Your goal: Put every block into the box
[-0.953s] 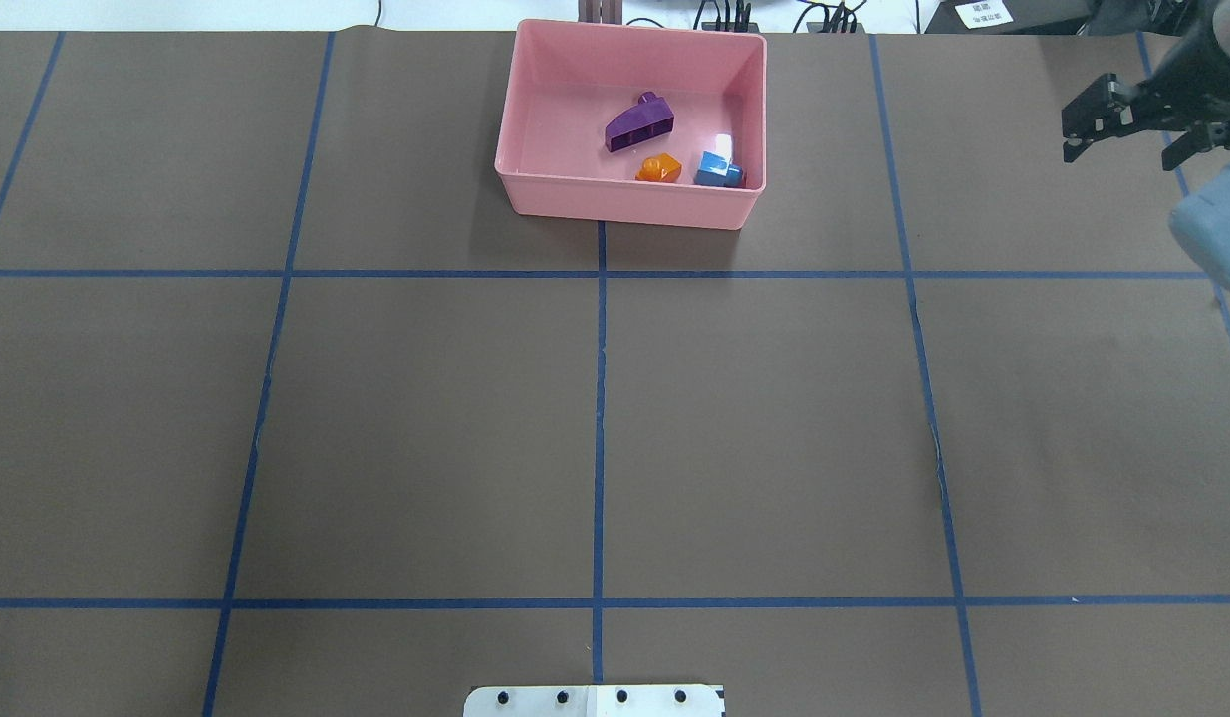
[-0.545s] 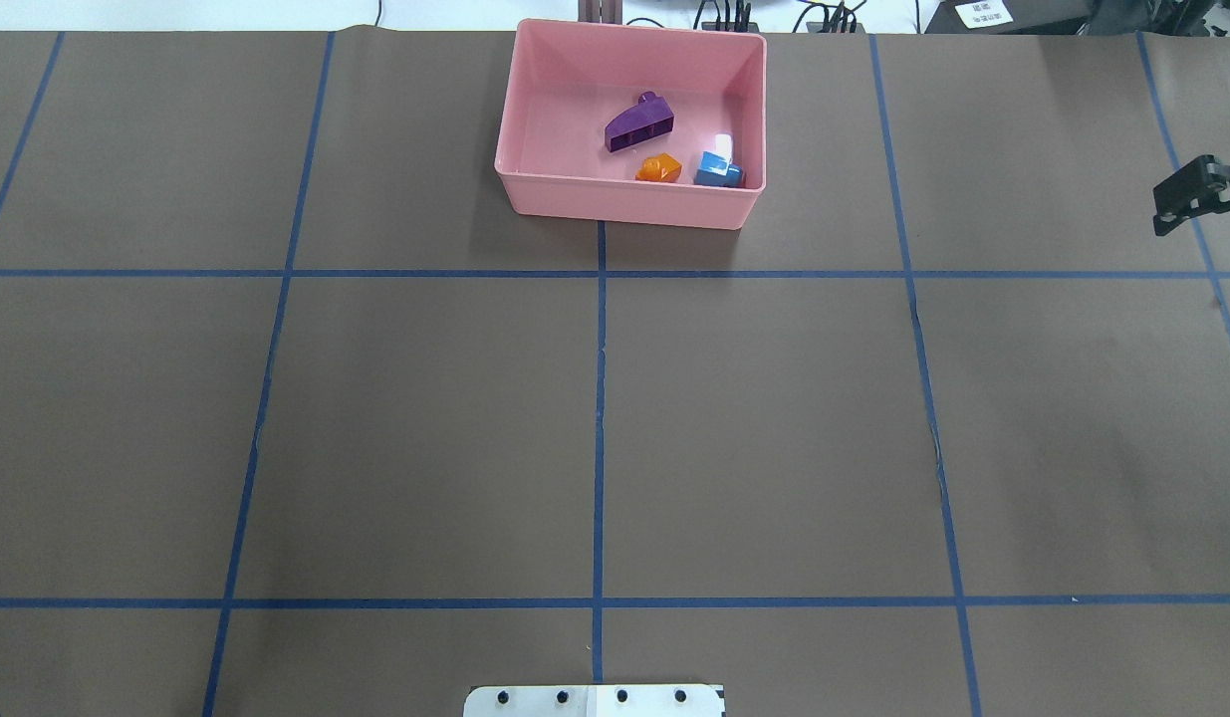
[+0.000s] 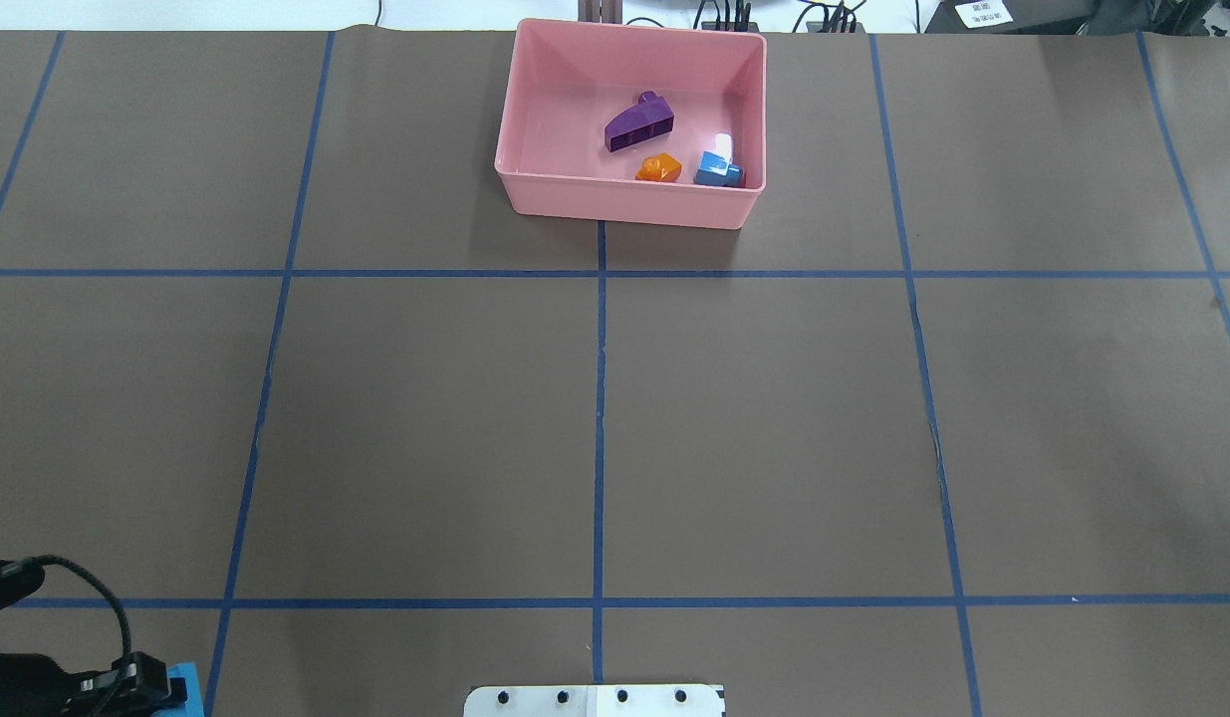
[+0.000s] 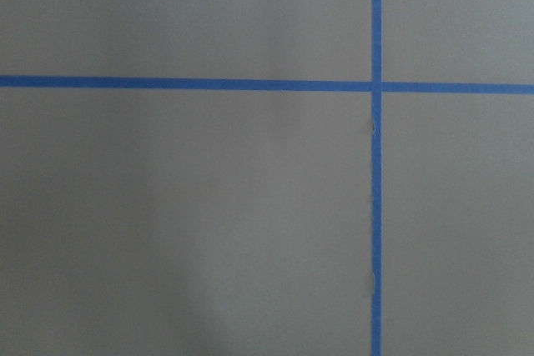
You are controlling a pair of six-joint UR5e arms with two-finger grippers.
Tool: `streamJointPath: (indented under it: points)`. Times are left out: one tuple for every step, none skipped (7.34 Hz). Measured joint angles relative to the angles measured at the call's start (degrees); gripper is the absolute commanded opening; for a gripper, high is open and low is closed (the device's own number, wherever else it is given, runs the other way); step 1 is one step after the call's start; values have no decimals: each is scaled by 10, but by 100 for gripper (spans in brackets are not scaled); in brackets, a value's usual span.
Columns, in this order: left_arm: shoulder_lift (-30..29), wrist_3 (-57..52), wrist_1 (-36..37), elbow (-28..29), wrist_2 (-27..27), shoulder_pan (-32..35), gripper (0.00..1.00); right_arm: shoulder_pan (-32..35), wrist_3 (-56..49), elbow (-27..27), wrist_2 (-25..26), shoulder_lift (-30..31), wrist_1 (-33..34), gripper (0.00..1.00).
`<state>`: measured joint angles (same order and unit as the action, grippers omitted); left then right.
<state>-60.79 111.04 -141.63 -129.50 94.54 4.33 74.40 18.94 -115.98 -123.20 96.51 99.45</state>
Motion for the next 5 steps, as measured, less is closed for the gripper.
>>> streamJointPath:
  points:
    - [-50, -38, 47, 1, 45, 61, 0, 7, -37, -3, 1, 33, -1, 100]
    - [-111, -78, 113, 3, 89, 123, 0, 10, -57, -6, 1, 64, -5, 100]
    - [-183, -114, 190, 8, 130, 180, 0, 11, -65, -8, 1, 91, -15, 100]
    - [-250, -146, 259, 20, 167, 233, 0, 13, -75, -4, 0, 115, -38, 100]
    - [-316, -181, 324, 40, 207, 288, 0, 18, -90, 1, -1, 142, -67, 100]
